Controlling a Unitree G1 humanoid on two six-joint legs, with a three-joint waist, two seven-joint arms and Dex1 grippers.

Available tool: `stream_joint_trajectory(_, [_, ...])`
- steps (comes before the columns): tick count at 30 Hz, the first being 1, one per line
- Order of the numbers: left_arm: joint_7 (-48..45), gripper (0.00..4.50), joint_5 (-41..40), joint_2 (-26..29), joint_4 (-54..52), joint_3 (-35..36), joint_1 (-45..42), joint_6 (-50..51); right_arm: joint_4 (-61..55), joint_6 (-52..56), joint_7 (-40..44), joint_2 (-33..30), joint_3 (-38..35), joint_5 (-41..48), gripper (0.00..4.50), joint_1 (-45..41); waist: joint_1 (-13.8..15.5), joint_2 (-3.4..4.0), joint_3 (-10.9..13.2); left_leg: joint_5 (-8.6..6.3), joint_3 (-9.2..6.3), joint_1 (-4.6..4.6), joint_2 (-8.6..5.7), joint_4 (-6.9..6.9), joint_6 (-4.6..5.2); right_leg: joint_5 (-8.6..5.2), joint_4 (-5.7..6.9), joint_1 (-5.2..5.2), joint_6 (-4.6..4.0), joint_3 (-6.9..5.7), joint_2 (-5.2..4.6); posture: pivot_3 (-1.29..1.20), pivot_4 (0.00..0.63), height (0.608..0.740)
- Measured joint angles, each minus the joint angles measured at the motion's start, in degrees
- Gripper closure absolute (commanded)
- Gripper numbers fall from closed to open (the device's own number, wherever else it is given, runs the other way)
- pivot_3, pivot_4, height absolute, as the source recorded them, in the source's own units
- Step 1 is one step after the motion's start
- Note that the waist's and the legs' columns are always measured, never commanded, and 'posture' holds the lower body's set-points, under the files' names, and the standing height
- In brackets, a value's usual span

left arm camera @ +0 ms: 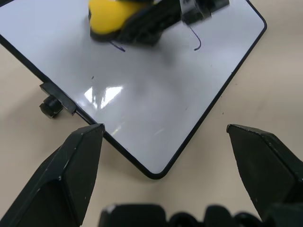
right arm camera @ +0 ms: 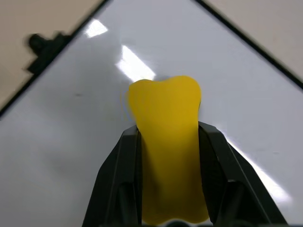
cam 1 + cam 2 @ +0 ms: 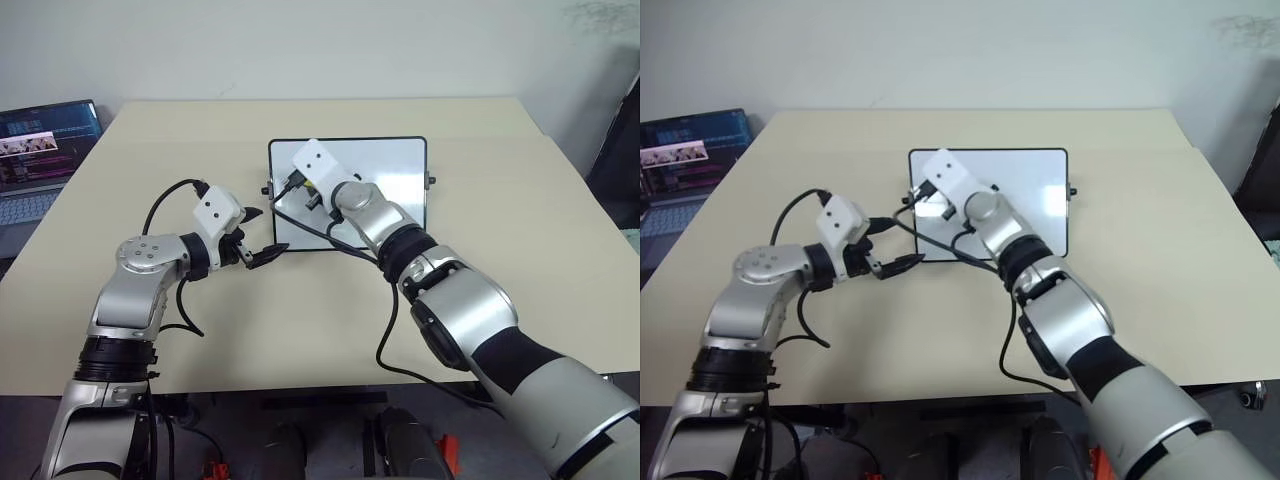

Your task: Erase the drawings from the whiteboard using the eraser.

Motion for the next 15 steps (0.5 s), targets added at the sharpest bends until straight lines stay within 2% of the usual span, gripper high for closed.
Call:
stream_joint_trajectory(6, [0.0,0.0,0.0,0.0,0.0,0.0,-0.1,0.0,0.8,-0.7,-3.5,-3.1,-2.0,0.0,3.27,-1.0,-0.3,0.0,0.0,0.0,0.0,0.02,0.0,-0.01,0.0,0.0,0.01,0.01,-0.01,0.0,0.0,0.0,0.15,0.74])
stream_joint_trajectory(11, [0.1,0.0,0.0,-0.1,0.0,0.0,-0.2,-0.1,1.0,-0.7,-3.2,-1.6,-1.9,-0.3,3.27,-1.0,-0.7,0.0,0.0,0.0,0.01,0.04,0.01,-0.01,0.0,0.0,0.02,0.01,-0.01,0.01,0.01,0.0,0.15,0.74])
stream_joint_trajectory(15, [0.3,0.0,0.0,-0.1,0.0,0.0,-0.2,-0.1,1.7,-0.7,-1.8,2.0,-1.2,-1.4,3.27,-1.0,-0.8,0.01,0.0,0.0,0.0,0.02,0.01,-0.03,0.0,-0.01,0.01,0.0,-0.01,0.0,0.02,0.0,0.15,0.74])
